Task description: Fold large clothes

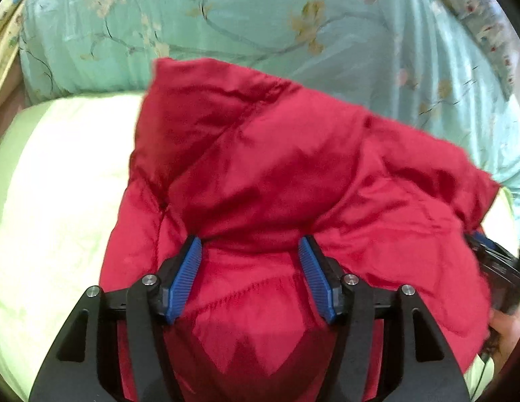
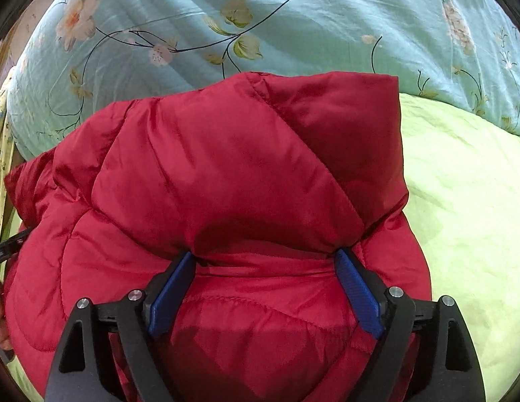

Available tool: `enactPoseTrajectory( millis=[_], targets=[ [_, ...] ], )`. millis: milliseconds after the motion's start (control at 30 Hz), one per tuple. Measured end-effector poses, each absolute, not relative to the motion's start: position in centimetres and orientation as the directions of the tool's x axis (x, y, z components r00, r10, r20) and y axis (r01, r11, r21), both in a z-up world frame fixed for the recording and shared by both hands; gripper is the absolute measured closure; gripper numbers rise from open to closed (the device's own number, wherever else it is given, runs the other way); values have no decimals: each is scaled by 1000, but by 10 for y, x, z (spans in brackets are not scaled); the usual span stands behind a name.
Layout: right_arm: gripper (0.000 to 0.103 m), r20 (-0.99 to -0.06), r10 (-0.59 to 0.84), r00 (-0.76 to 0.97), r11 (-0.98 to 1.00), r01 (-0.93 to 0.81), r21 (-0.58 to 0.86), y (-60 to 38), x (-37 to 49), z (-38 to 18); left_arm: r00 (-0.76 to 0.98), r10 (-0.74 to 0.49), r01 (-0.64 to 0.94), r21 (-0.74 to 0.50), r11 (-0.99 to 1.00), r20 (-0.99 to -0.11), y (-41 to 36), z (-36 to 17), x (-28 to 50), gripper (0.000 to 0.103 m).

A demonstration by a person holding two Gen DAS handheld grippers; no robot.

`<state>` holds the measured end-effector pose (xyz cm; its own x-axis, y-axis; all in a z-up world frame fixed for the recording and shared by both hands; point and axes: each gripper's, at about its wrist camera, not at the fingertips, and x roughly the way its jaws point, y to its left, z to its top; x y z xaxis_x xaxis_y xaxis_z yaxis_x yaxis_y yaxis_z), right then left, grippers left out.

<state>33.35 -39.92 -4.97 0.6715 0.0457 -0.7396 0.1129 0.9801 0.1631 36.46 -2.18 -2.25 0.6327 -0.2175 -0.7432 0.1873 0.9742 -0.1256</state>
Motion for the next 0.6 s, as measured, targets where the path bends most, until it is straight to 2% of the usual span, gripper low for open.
enactPoseTrajectory(
  millis=[67,300,600],
  targets=[
    [16,-739,46,672,980,113,164,-402,337,-49,645,-227,198,-127,972,-729,-17,-24,359,43],
    [16,-724,51,688,976,119,182,-403,319,-34,620,-177,190,-72,979,-764,-24,-43,378,40],
    [14,-663,139,735,944,103,313,-430,254,-11,619,-247,213,-144,966,-746,1,-27,351,38]
  ],
)
